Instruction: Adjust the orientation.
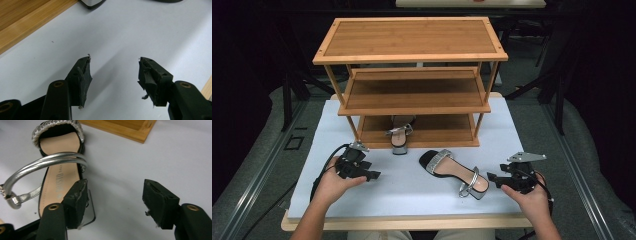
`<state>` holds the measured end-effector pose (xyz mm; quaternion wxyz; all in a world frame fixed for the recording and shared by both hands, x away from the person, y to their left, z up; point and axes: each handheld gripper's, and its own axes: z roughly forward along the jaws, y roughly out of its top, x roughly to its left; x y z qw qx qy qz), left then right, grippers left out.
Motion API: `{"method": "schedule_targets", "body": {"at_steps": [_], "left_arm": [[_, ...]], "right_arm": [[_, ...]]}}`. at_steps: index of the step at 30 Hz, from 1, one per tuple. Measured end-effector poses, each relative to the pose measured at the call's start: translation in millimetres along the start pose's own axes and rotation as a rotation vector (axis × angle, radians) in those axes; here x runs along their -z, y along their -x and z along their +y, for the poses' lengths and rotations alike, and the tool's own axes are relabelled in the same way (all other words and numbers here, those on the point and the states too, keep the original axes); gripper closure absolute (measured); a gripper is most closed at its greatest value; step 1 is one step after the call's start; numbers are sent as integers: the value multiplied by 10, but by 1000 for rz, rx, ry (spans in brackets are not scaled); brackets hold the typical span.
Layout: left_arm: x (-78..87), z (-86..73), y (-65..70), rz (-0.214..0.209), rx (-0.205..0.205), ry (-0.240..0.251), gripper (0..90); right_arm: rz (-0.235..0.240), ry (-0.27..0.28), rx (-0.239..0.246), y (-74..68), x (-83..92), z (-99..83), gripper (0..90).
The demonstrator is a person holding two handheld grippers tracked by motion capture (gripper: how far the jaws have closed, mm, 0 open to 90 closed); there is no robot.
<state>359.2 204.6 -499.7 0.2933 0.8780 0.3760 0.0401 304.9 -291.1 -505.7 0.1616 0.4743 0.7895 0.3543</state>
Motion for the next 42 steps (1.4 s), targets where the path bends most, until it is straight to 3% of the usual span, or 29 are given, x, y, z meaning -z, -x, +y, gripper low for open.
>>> {"method": "schedule_targets", "body": {"at_steps": [4,5,8,10,15,20,22,23,24,28,32,33,34,35,36,42], "left_arm": [[21,-29,-30,-8,20,3,420],[32,-33,-39,-6,20,5,419],[55,-40,-51,-8,30,14,417],[93,-50,-71,-5,41,27,417],[109,-61,-85,-8,52,37,414],[119,-60,-83,-12,61,40,414],[119,-61,-84,-12,60,38,414],[120,-64,-88,-12,65,39,414],[120,-64,-88,-12,65,39,414],[110,-74,-103,-8,70,35,414],[104,-77,-105,-12,73,33,414],[103,-77,-106,-13,73,33,414],[103,-78,-107,-13,74,33,414],[102,-78,-109,-15,75,33,414],[102,-78,-110,-15,75,33,414],[97,-80,-110,-16,78,30,414]], "right_arm": [[60,-35,7,-18,10,114,393],[49,-46,13,-33,14,156,395],[77,-50,21,-53,17,234,397],[120,-71,58,-125,39,413,411],[109,-78,116,-274,49,649,408],[161,-119,186,-498,-72,895,407],[173,-122,198,-523,-110,909,405],[173,-174,233,-593,-208,941,397],[173,-174,233,-593,-208,941,397],[151,-281,283,-664,-455,922,390],[140,-333,296,-667,-547,890,380],[173,-346,256,-632,-600,845,382],[167,-355,250,-625,-618,828,382],[150,-376,260,-619,-640,808,381],[101,-398,285,-627,-652,791,381],[130,-434,298,-660,-709,779,384]]}}
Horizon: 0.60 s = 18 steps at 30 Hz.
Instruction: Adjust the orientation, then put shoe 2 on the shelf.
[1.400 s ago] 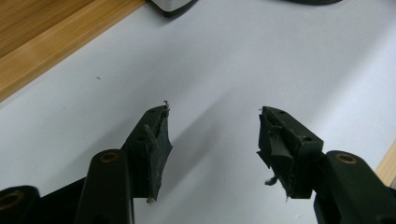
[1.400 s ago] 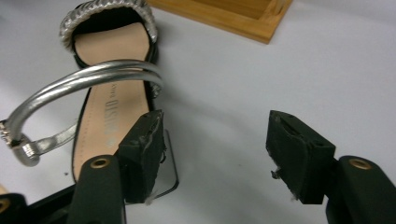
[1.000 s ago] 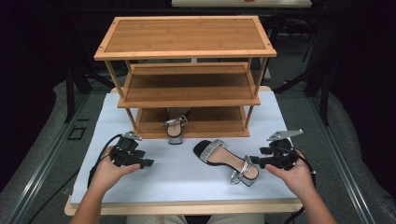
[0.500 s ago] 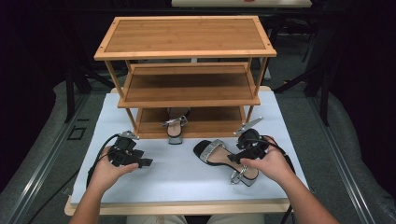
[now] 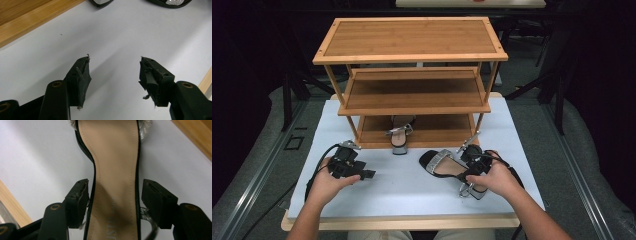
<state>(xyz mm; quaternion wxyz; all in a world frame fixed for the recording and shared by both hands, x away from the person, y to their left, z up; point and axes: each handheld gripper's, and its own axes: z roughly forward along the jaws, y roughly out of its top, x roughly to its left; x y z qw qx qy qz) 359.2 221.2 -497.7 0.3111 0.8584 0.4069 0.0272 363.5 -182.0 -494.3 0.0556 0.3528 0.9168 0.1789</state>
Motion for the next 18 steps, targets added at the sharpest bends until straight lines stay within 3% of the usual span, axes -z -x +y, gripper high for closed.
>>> {"method": "schedule_targets", "body": {"at_steps": [2,3,7,16,18], "left_arm": [[2,-1,-6,-3,-1,-1,414],[1,-2,-8,-2,0,-2,414],[-15,-7,-17,-3,1,-8,414],[-39,-7,-14,-9,6,-12,414],[-49,-6,-18,-8,5,-18,414]], "right_arm": [[-11,-37,-9,5,-49,20,388],[26,-37,-16,21,-72,20,391],[3,-65,-25,18,-99,42,390],[21,-121,-84,55,-181,96,412],[42,-139,-100,62,-187,123,413]]}}
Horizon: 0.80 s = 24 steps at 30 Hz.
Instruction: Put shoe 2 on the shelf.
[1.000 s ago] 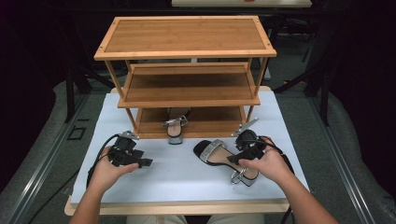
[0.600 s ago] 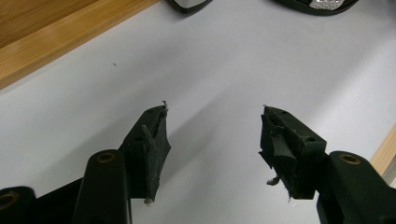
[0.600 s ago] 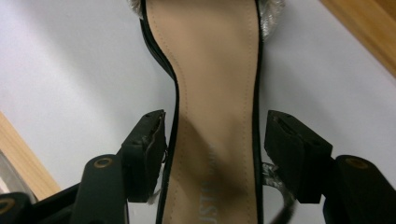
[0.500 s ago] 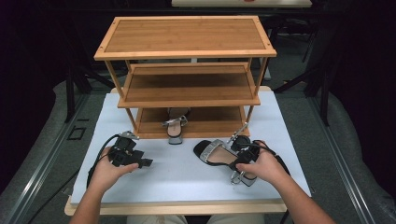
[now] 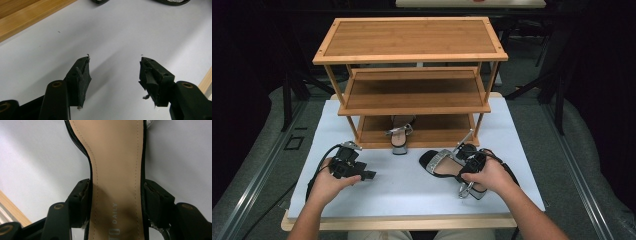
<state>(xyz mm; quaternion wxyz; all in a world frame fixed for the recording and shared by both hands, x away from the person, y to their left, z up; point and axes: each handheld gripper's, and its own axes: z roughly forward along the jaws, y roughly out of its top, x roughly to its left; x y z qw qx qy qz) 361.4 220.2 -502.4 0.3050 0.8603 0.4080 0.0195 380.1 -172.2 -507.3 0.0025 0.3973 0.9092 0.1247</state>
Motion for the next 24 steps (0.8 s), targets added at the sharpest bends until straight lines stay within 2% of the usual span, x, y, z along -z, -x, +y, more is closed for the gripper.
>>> {"method": "schedule_targets", "body": {"at_steps": [5,13,17,19,20,24], "left_arm": [[-14,0,3,-4,0,-3,414],[-50,20,27,-7,-8,-13,414],[-39,7,11,-4,3,-8,414],[-34,3,1,-3,1,-10,414],[-30,-1,-6,-3,2,-9,414],[-14,-11,-24,0,8,-4,415]], "right_arm": [[-12,-20,8,2,-9,24,411],[17,-35,-23,26,-48,52,420],[-11,-29,-32,14,-39,41,425],[-2,-24,-49,13,-37,32,425],[21,-9,-55,25,-36,12,426],[21,-1,-58,23,-30,-9,426]]}}
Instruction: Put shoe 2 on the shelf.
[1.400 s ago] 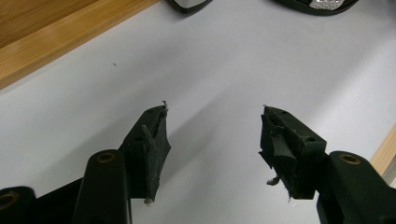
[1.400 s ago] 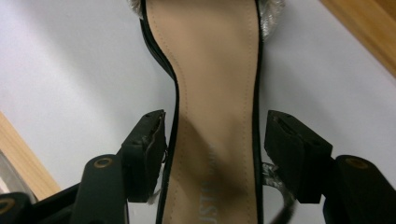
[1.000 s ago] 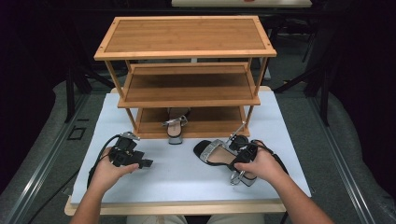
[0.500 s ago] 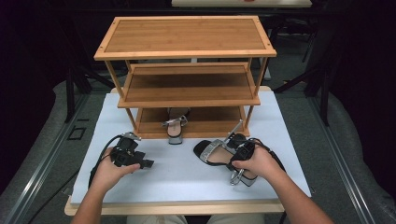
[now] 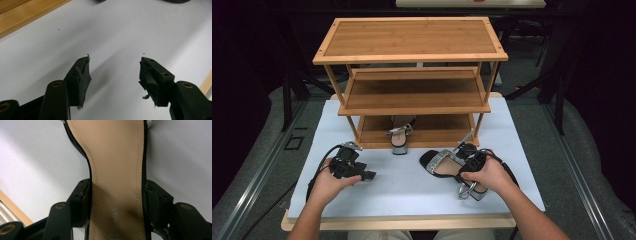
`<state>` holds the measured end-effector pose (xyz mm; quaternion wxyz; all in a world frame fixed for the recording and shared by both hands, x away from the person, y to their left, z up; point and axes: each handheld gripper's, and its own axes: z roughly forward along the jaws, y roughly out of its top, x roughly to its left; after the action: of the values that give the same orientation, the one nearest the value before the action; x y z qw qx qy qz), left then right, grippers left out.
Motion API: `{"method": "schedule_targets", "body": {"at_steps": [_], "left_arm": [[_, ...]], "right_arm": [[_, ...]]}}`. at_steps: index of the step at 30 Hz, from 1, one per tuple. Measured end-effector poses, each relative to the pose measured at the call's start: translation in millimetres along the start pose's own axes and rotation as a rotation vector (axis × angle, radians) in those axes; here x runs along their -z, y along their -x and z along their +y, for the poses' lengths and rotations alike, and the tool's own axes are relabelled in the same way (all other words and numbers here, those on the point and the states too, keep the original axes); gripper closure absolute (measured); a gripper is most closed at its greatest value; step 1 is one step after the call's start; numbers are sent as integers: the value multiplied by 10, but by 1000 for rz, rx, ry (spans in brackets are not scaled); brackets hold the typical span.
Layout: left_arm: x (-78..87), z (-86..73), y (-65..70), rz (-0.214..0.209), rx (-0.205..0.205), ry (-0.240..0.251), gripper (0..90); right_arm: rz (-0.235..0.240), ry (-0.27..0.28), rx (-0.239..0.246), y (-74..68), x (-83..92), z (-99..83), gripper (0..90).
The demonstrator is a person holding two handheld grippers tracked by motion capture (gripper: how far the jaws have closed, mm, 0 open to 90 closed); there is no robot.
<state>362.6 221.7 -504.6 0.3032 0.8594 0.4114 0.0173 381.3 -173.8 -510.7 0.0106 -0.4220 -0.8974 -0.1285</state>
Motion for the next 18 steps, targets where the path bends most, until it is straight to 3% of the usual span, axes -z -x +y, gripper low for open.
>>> {"method": "schedule_targets", "body": {"at_steps": [7,10,11,18], "left_arm": [[4,1,-3,1,1,1,415],[6,0,-3,0,2,2,415],[6,1,-4,0,2,2,415],[-14,1,-9,-3,4,-2,415]], "right_arm": [[0,44,-23,9,80,-37,426],[16,82,-39,46,140,-39,426],[44,100,-69,75,163,-29,426],[17,123,-119,149,100,95,425]]}}
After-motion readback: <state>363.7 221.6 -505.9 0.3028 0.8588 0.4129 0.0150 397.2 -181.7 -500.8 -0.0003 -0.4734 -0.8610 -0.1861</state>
